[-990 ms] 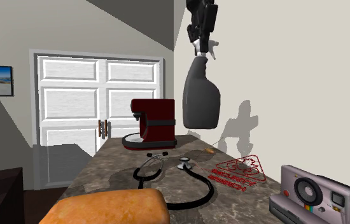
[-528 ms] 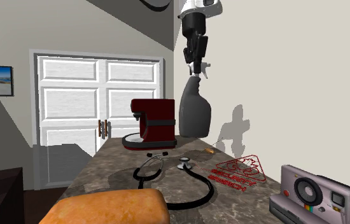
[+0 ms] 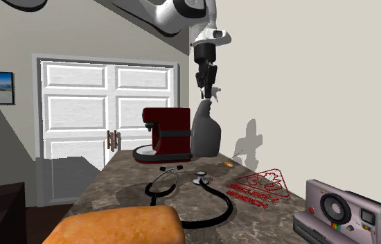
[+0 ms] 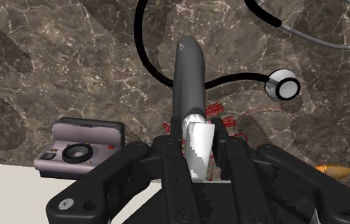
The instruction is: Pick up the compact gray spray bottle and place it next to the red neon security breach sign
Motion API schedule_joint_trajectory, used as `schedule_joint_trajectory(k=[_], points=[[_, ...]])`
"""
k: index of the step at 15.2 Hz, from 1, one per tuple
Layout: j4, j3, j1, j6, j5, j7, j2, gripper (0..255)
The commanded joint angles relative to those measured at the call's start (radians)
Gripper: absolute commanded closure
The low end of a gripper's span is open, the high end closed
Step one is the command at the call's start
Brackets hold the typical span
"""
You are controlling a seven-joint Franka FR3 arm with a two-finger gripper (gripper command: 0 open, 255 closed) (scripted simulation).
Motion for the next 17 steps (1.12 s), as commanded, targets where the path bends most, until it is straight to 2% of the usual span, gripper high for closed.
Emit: schedule_joint_trajectory(k=[1, 2, 3, 9, 17], points=[[0.067, 0.005, 0.026, -0.008, -0.003, 0.032, 0.059, 255], [0.138, 0.007, 0.036, -0.031, -0.003, 0.046, 0.108, 255], [0.266, 0.009, 0.049, -0.077, -0.004, 0.062, 0.19, 255], [0.107, 0.008, 0.052, 0.039, -0.004, 0.063, 0.146, 255], [-0.003, 0.009, 0.053, 0.147, -0.004, 0.064, 0.145, 255]])
